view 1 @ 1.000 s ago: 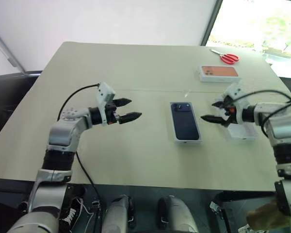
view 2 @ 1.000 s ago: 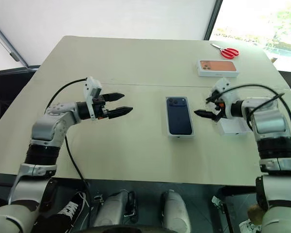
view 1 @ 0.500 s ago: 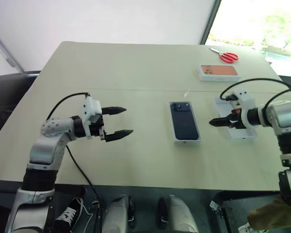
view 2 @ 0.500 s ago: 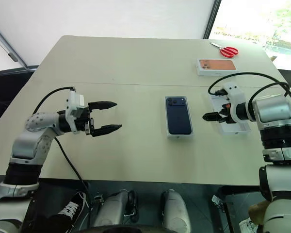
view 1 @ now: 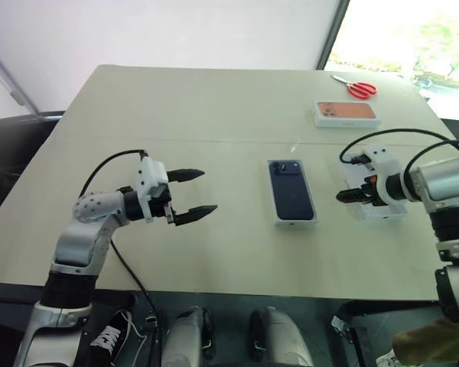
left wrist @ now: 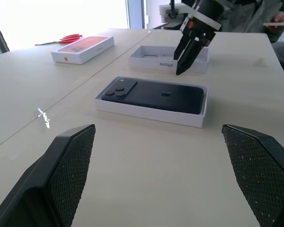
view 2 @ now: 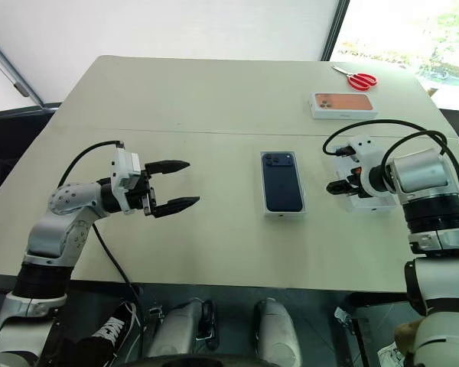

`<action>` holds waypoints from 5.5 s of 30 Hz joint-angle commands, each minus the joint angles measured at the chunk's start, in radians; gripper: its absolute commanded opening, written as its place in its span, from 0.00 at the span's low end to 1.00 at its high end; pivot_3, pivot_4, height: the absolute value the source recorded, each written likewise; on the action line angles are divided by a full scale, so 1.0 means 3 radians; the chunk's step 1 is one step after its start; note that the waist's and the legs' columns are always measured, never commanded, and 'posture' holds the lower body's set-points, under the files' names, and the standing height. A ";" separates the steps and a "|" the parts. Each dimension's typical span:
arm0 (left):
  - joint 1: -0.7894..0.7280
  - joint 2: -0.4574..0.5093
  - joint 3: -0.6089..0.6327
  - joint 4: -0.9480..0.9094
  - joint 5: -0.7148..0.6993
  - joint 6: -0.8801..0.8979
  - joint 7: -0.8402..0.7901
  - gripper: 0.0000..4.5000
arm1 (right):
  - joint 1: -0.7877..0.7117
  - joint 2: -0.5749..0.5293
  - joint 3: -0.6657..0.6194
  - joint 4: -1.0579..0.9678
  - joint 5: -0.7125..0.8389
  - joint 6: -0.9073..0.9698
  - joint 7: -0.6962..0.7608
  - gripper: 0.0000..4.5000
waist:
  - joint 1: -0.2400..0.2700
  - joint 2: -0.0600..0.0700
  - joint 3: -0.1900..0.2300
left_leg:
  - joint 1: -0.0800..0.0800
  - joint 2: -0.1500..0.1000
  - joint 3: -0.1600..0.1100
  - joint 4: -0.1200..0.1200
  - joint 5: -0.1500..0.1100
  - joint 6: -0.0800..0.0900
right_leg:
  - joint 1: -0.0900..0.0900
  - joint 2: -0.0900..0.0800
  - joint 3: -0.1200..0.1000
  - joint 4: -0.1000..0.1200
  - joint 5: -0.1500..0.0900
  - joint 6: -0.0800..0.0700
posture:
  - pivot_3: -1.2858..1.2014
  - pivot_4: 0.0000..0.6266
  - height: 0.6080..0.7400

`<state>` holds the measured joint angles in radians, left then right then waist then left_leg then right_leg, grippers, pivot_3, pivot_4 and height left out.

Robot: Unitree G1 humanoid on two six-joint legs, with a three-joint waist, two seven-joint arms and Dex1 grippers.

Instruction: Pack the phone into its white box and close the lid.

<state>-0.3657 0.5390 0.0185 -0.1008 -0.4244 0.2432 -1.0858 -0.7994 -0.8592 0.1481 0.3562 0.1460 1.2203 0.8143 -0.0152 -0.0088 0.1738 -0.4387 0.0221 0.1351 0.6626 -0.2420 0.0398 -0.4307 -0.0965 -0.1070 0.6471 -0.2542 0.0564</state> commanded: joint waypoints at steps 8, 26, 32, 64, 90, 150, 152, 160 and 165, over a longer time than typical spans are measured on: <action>-0.0033 -0.0026 -0.0033 -0.0140 -0.0011 -0.0017 0.0168 1.00 | -0.0124 0.0099 -0.0102 0.0191 -0.0079 -0.0238 -0.0230 0.01 | 0.0000 0.0000 0.0000 | 0.0000 0.0002 0.0000 0.0004 0.0001 0.0000 | 0.0003 0.0005 -0.0002 0.0002 0.0001 0.0003 | 0.52 0.24 1.00; -0.0277 -0.0140 0.0111 0.0212 0.0041 0.0075 0.0670 1.00 | -0.0943 0.1569 -0.2424 -0.0290 0.1498 0.0947 -0.0784 0.01 | 0.0016 0.0003 0.0002 | -0.0003 0.0011 0.0001 0.0005 0.0003 -0.0002 | 0.0002 0.0018 -0.0003 0.0005 0.0002 0.0004 | 0.52 0.24 1.00; -0.0374 -0.0277 0.0163 0.0245 -0.0062 0.0267 0.0931 1.00 | -0.0554 0.2303 -0.2674 -0.0871 0.1884 0.1314 -0.1123 0.01 | 0.0004 0.0004 0.0001 | -0.0003 0.0012 0.0001 0.0006 0.0003 -0.0002 | 0.0002 0.0018 -0.0003 0.0009 0.0002 0.0005 | 0.52 0.24 1.00; -0.0873 -0.1428 -0.0429 0.1419 0.0663 -0.0352 0.1485 0.00 | 0.0194 0.2493 -0.2926 -0.0353 0.3570 0.1314 -0.2796 0.06 | -0.0002 0.0005 0.0000 | -0.0004 0.0014 0.0001 0.0007 -0.0005 0.0013 | 0.0001 0.0025 -0.0003 0.0007 0.0003 0.0006 | 0.52 0.24 1.00; -0.1094 -0.1912 -0.0732 0.2183 0.0929 -0.0675 0.1287 0.00 | 0.0261 0.0417 -0.0355 -0.0100 0.0682 -0.2240 -0.0360 0.93 | 0.0029 0.0006 0.0003 | -0.0010 0.0015 0.0002 0.0015 -0.0012 0.0025 | -0.0001 0.0030 -0.0003 0.0002 0.0003 0.0010 | 0.52 0.24 1.00; -0.1159 -0.1963 -0.0794 0.1955 0.1154 -0.0165 0.1279 0.00 | 0.1003 -0.0057 -0.0273 -0.0602 -0.0377 -0.3272 0.0627 0.01 | 0.0092 0.0006 0.0003 | -0.0006 0.0015 0.0002 0.0022 0.0002 0.0002 | 0.0004 0.0026 -0.0005 0.0005 0.0005 0.0012 | 0.52 0.24 1.00; -0.1141 -0.1951 -0.0797 0.1959 0.1160 -0.0145 0.1282 0.00 | 0.1014 -0.0059 -0.0279 -0.0613 -0.0373 -0.3255 0.0632 0.01 | 0.0091 0.0006 0.0003 | -0.0006 0.0015 0.0002 0.0022 0.0002 0.0002 | 0.0004 0.0026 -0.0005 0.0005 0.0005 0.0012 | 0.52 0.24 1.00; -0.1232 -0.1928 -0.0688 0.2144 0.1152 -0.0190 0.1399 0.00 | 0.1048 -0.0005 -0.0240 -0.0646 -0.0395 -0.3255 0.0601 0.01 | 0.0091 0.0006 0.0003 | -0.0006 0.0015 0.0002 0.0023 0.0003 0.0002 | 0.0004 0.0027 -0.0006 0.0005 0.0005 0.0012 | 0.52 0.24 1.00; -0.1191 -0.1899 -0.0702 0.2061 0.1139 -0.0178 0.1370 0.00 | 0.1004 0.0049 -0.0230 -0.0644 -0.0402 -0.3220 0.0575 0.01 | 0.0091 0.0006 0.0003 | -0.0006 0.0015 0.0002 0.0024 0.0003 0.0002 | 0.0004 0.0026 -0.0006 0.0006 0.0005 0.0012 | 0.52 0.24 1.00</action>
<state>-0.7173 -0.0245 -0.1915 0.5502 -0.0741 0.2065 -0.6696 -0.4810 -0.8438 0.0919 0.1963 0.0210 0.2596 0.9898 0.0120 -0.0069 0.1747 -0.4405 0.0267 0.1357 0.6697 -0.2413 0.0403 -0.4295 -0.0886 -0.1086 0.6491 -0.2526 0.0600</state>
